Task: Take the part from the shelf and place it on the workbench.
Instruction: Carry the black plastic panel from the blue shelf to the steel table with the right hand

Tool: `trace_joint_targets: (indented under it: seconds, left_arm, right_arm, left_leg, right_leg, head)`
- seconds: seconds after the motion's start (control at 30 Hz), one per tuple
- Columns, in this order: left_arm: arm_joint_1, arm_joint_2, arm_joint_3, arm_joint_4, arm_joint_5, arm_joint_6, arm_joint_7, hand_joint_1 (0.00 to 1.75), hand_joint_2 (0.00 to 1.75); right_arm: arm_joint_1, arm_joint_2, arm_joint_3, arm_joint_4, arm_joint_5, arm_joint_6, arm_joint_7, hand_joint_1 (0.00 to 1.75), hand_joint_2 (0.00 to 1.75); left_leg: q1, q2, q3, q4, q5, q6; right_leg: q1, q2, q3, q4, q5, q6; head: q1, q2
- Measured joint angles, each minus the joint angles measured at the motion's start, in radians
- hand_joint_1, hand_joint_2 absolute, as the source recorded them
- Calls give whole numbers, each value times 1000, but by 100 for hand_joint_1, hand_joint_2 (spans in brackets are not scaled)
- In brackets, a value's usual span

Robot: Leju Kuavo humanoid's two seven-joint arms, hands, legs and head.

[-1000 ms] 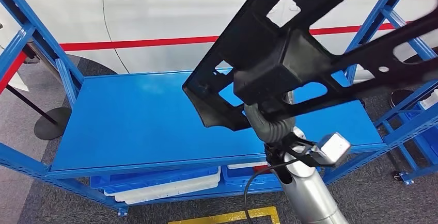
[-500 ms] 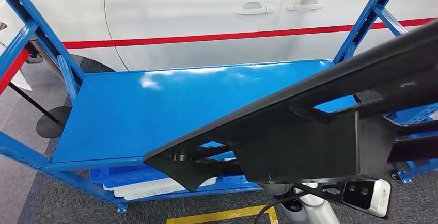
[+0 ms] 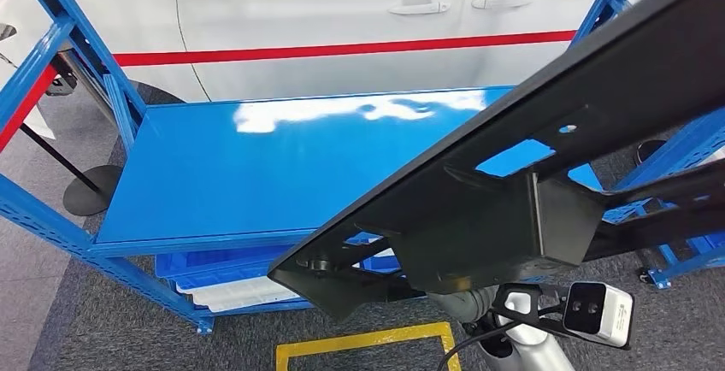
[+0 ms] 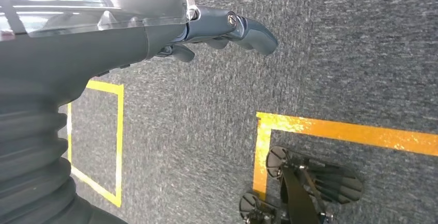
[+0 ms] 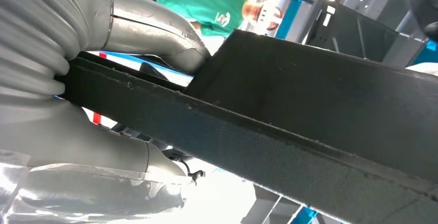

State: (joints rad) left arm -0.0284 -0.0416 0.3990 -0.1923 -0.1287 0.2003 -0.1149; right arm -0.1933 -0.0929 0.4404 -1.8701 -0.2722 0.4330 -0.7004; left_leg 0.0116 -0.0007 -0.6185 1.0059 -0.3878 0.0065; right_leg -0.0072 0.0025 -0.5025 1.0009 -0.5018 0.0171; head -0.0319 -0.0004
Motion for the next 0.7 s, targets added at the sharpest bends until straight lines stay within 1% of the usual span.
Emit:
trace_joint_targets:
  seconds: [0.03,0.07,0.1,0.13,0.17,0.2,0.23,0.27,0.3,0.33,0.37,0.4,0.43,0.47,0.5,0.53,0.57,0.6,0.63,0.67,0.7]
  left_arm:
    - [1,0,0,0,-4,2,-1,0,175]
    - [2,1,0,0,-7,3,-3,0,175]
    - [3,2,0,0,-9,5,-6,0,175]
    - [4,3,0,0,-11,6,-8,0,175]
    - [4,4,0,0,-13,6,-10,0,175]
    - [5,5,0,0,-14,7,-12,0,175]
    - [5,6,0,0,-15,7,-15,0,175]
    - [5,8,0,0,-15,8,-18,0,175]
    - [5,10,0,0,-15,9,-22,0,175]
    - [6,13,0,0,-15,10,-26,0,175]
    - [6,16,0,0,-16,12,-28,0,175]
    - [5,19,0,0,-16,14,-30,0,175]
    - [5,22,0,0,-16,15,-32,0,175]
    - [5,25,0,0,-16,16,-34,0,175]
    - [4,28,0,0,-16,16,-35,0,175]
    - [5,29,0,0,-16,16,-36,0,175]
    - [5,30,0,0,-16,17,-36,0,175]
    - [5,31,0,0,-16,17,-36,0,175]
    - [5,31,0,0,-17,17,-37,0,175]
    - [5,31,0,0,-18,16,-38,0,175]
    - [5,32,0,0,-22,14,-41,0,175]
  right_arm:
    - [5,-1,0,1,5,0,0,169,175]
    - [9,-2,0,2,10,0,0,169,175]
    - [11,-3,0,3,14,-1,-1,169,175]
    - [14,-3,1,4,18,-2,-1,169,175]
    - [17,-3,1,4,20,-3,-1,169,175]
    - [21,-3,1,4,22,-4,-1,169,175]
    - [27,-4,1,4,25,-3,-1,169,175]
    - [36,-4,1,3,30,4,-1,169,175]
    - [49,-4,-1,1,36,16,-1,169,175]
    - [63,-4,-4,-3,44,37,-1,169,175]
    - [76,-2,-9,-8,50,63,-1,169,175]
    - [87,0,-15,-13,55,85,-1,169,175]
    - [94,2,-23,-18,58,103,-1,169,175]
    - [99,4,-30,-22,59,113,-1,169,175]
    - [102,6,-37,-24,59,117,-1,169,175]
    - [105,7,-42,-26,59,119,-2,169,175]
    - [108,8,-47,-27,59,121,-2,169,175]
    - [112,8,-51,-29,59,122,-2,169,175]
    - [114,9,-56,-31,59,123,-2,169,175]
    - [116,9,-62,-32,58,125,-2,169,175]
    - [120,9,-69,-33,59,126,-2,169,175]
  left_leg:
    - [0,0,-1,-2,6,-7]
    - [1,0,-4,0,5,-14]
    - [2,0,-11,11,-9,-19]
    - [2,0,-22,41,-42,-23]
    - [4,0,-39,90,-88,-26]
    - [5,0,-59,155,-138,-29]
    - [5,0,-76,222,-177,-32]
    - [5,0,-82,271,-195,-34]
    - [5,0,-72,290,-191,-34]
    - [5,0,-44,270,-170,-32]
    - [4,0,2,216,-144,-29]
    - [3,-1,58,140,-131,-23]
    - [0,-1,108,68,-127,-17]
    - [-2,-1,142,15,-131,-12]
    - [-6,-1,157,-14,-138,-6]
    - [-8,-1,157,-21,-136,-1]
    - [-6,0,151,-24,-127,6]
    - [-5,3,144,-27,-116,14]
    - [-2,6,135,-30,-104,22]
    - [-1,9,124,-33,-91,28]
    - [-1,10,110,-33,-80,32]
  right_leg:
    - [1,0,-5,-2,7,-8]
    - [0,-1,-9,-7,12,-16]
    - [-2,-3,-15,-9,20,-25]
    - [-4,-5,-23,-12,30,-34]
    - [-4,-6,-33,-13,40,-40]
    - [-3,-7,-45,-13,49,-44]
    - [-1,-7,-58,-12,58,-45]
    - [1,-8,-72,-11,68,-45]
    - [3,-8,-85,-9,76,-44]
    - [4,-9,-98,-6,84,-43]
    - [5,-10,-109,-3,92,-41]
    - [6,-10,-118,1,98,-38]
    - [8,-10,-126,4,105,-34]
    - [9,-10,-130,7,111,-29]
    - [8,-10,-131,7,118,-23]
    - [8,-10,-132,6,126,-17]
    - [6,-9,-134,5,131,-10]
    - [4,-7,-139,11,122,-4]
    - [3,-5,-150,32,94,1]
    - [1,-3,-165,73,50,6]
    - [-1,-3,-183,130,-2,12]
  head:
    - [0,0]
    - [0,0]
    - [0,0]
    - [0,0]
    - [0,0]
    - [0,0]
    - [0,0]
    - [0,0]
    - [0,0]
    - [0,0]
    - [0,0]
    - [0,0]
    - [0,0]
    - [0,0]
    - [0,0]
    - [0,0]
    - [0,0]
    - [0,0]
    - [0,0]
    - [0,0]
    - [0,0]
